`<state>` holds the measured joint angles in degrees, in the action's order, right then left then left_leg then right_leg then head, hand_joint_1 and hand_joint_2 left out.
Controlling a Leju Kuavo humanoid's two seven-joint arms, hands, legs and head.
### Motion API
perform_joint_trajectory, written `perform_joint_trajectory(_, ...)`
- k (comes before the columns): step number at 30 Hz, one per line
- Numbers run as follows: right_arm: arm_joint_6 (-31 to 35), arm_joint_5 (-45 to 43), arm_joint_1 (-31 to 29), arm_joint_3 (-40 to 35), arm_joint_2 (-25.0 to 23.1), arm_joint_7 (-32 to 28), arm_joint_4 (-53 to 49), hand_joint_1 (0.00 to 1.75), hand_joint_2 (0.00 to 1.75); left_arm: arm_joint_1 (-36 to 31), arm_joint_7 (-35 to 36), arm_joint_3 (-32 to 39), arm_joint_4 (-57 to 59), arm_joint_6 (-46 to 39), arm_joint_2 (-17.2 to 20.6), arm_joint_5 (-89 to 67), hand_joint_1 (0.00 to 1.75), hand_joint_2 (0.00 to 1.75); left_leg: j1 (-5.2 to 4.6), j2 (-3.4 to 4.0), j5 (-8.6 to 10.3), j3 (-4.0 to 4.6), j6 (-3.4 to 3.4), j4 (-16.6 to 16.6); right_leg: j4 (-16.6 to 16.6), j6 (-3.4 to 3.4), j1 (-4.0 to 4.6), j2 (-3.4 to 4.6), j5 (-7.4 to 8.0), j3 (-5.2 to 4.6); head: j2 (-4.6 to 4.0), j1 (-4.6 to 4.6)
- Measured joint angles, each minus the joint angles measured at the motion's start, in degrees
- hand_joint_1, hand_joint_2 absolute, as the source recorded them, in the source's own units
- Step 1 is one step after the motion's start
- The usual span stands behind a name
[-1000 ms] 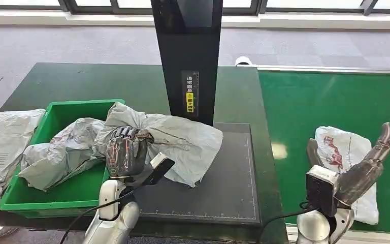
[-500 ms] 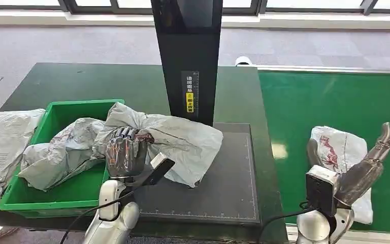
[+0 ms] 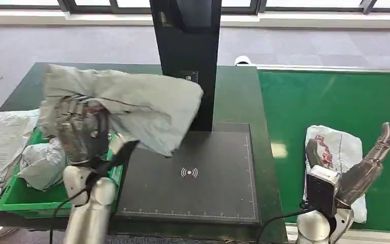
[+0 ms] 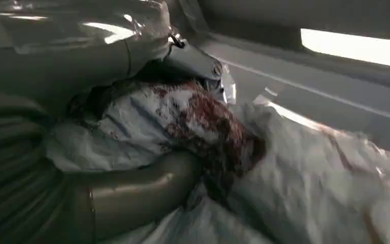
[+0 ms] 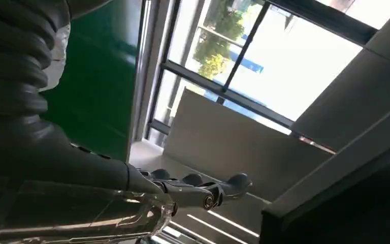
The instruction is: Moved the parcel from conveyor to table for the left to box.
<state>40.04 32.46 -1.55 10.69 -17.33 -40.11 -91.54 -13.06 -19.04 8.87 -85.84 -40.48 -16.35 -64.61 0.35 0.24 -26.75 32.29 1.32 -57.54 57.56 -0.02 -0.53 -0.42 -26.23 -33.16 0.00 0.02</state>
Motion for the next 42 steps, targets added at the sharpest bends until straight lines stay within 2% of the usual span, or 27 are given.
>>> perform_joint_trajectory(3,0.02,-0.11,0.00,0.00,0.00,-0.02,0.00,0.00,1.75,0.44,-0.63,6.65,-3.31,0.09,-0.94,0.67,1.75,1.75,0.13,-0.03,0.08,-0.02,0.05,-0.01,0.00,-0.02,0.13,-0.03,0.00,-0.15,0.00,0.02)
perform_joint_trajectory(7,-0.02,-0.22,-0.01,0.00,0.00,-0.02,0.00,0.00,1.75,0.70,-1.00,10.24,-5.88,0.09,-1.09,1.07,1.75,1.75,0.11,-0.12,0.08,0.00,0.05,-0.01,0.00,-0.02,0.13,-0.10,0.01,-0.12,0.00,0.00)
perform_joint_trajectory(16,-0.02,-0.46,-0.02,0.00,0.00,-0.02,0.00,0.00,1.75,0.85,-0.89,12.91,-8.30,0.17,-1.20,1.00,1.75,1.75,0.08,-0.13,0.09,0.00,0.04,-0.02,-0.01,-0.01,0.08,-0.11,0.02,-0.11,0.00,-0.02)
perform_joint_trajectory(23,-0.02,-0.63,-0.01,0.00,0.00,-0.02,0.00,0.00,1.75,0.87,1.77,13.86,-7.82,0.20,-1.23,-1.62,1.75,1.75,0.06,-0.11,0.09,-0.01,0.05,-0.03,-0.01,-0.01,0.08,-0.09,0.02,-0.14,0.00,-0.02)
perform_joint_trajectory(35,-0.02,-0.90,0.02,0.00,0.00,-0.02,-0.26,0.00,1.75,-1.39,11.31,15.94,3.51,2.49,-0.77,-5.07,1.75,1.75,0.04,-0.11,0.09,-0.01,0.04,-0.03,-0.01,-0.04,0.07,-0.09,0.06,-0.14,0.00,-0.02)
perform_joint_trajectory(38,-0.02,-1.07,0.02,0.00,0.00,-0.02,-0.28,0.00,1.75,-2.35,14.39,15.94,8.51,2.36,0.46,-5.42,1.75,1.75,0.04,-0.11,0.09,-0.01,0.04,-0.03,-0.01,-0.04,0.07,-0.09,0.06,-0.14,0.00,-0.02)
perform_joint_trajectory(42,-0.02,-1.29,0.14,0.35,0.00,0.00,-1.03,0.00,1.75,-2.40,14.91,15.94,12.69,1.03,1.88,-3.52,1.75,1.75,0.04,-0.10,0.09,-0.01,0.04,-0.02,-0.01,-0.04,0.07,-0.06,0.06,-0.15,0.00,-0.02)
